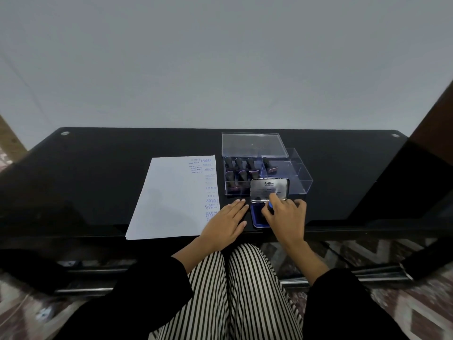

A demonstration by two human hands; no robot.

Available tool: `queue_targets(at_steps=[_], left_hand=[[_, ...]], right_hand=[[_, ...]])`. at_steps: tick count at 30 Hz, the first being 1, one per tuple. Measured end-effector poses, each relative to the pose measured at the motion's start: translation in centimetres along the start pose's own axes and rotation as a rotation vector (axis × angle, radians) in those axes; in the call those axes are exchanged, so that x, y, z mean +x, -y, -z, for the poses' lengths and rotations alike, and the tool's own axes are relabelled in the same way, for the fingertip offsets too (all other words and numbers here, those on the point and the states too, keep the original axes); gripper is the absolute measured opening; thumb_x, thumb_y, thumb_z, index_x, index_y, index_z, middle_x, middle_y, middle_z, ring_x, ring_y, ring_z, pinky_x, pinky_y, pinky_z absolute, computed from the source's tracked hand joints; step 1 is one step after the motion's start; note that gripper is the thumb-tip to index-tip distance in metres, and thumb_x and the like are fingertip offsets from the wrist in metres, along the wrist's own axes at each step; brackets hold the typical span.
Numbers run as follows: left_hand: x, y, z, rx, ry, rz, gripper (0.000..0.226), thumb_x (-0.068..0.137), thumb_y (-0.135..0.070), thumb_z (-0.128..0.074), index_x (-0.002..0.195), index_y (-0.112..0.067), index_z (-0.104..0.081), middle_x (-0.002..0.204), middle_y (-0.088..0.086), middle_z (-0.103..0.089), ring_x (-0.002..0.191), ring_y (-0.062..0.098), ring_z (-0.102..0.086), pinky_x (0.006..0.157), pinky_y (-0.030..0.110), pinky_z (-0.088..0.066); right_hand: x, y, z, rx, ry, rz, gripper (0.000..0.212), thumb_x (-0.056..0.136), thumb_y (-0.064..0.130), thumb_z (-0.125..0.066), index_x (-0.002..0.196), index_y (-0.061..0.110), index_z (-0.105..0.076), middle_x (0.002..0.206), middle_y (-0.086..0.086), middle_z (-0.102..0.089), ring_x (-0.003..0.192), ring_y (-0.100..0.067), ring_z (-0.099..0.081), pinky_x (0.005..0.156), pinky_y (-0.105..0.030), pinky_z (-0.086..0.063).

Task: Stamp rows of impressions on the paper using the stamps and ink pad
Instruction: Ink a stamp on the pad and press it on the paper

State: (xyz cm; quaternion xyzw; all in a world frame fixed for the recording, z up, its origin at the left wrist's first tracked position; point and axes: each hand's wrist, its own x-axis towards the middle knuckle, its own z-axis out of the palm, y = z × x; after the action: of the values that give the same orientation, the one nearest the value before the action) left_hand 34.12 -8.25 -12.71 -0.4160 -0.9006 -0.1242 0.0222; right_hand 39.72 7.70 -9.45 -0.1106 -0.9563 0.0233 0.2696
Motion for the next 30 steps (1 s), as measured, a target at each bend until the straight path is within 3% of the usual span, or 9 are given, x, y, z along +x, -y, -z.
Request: queue_targets(at_steps=[9, 13, 17, 20, 30], left_hand=[[0.1, 0.2, -0.2, 0.000, 0.002, 0.002, 0.053, 0.102, -0.035, -0.020, 0.150, -0.014, -0.011, 0.159, 0.002, -0.008, 0.147, 0.012, -0.002, 0.116, 0.022, 0.004], [0.1, 0.3, -0.4, 0.010, -0.004, -0.010, 0.069, 0.091, -0.049, -0.001, 0.150, -0.014, -0.013, 0.159, 0.003, -0.010, 0.147, 0.013, -0.004, 0.116, 0.022, 0.004], [0.1, 0.3, -0.4, -0.003, -0.004, -0.003, 0.054, 0.101, -0.036, -0.019, 0.150, -0.014, -0.012, 0.159, 0.002, -0.009, 0.147, 0.012, -0.003, 0.117, 0.023, 0.003], [0.0, 0.2, -0.2, -0.006, -0.001, -0.003, 0.053, 0.102, -0.034, -0.021, 0.150, -0.014, -0.012, 0.159, 0.002, -0.009, 0.147, 0.012, -0.002, 0.118, 0.023, 0.003], [0.0, 0.0, 0.3, 0.003, 0.045, 0.002, 0.053, 0.103, -0.033, -0.022, 0.150, -0.013, -0.010, 0.159, 0.003, -0.005, 0.147, 0.012, 0.000, 0.118, 0.024, 0.003]], right_hand=[[0.9, 0.1, -0.2, 0.003, 0.054, -0.017, 0.026, 0.063, 0.014, -0.079, 0.064, 0.015, -0.053, 0.037, 0.003, -0.046, 0.037, -0.017, -0.047, 0.073, -0.037, -0.049], [1.3, 0.1, -0.2, 0.052, 0.150, -0.024, 0.024, 0.066, 0.012, -0.075, 0.064, 0.014, -0.050, 0.037, 0.001, -0.047, 0.036, -0.020, -0.046, 0.074, -0.038, -0.046], [1.8, -0.3, -0.7, 0.081, 0.215, -0.024, 0.011, 0.082, 0.015, -0.059, 0.075, 0.013, -0.052, 0.049, -0.005, -0.055, 0.050, -0.024, -0.053, 0.086, -0.038, -0.036], [2.1, -0.4, -0.7, 0.080, 0.215, -0.027, 0.012, 0.086, 0.017, -0.054, 0.077, 0.016, -0.046, 0.052, -0.002, -0.050, 0.054, -0.023, -0.049, 0.088, -0.035, -0.032], [2.3, -0.4, 0.0, 0.058, 0.276, -0.040, 0.013, 0.092, 0.024, -0.045, 0.081, 0.019, -0.039, 0.048, 0.009, -0.033, 0.054, -0.018, -0.038, 0.085, -0.030, -0.027]])
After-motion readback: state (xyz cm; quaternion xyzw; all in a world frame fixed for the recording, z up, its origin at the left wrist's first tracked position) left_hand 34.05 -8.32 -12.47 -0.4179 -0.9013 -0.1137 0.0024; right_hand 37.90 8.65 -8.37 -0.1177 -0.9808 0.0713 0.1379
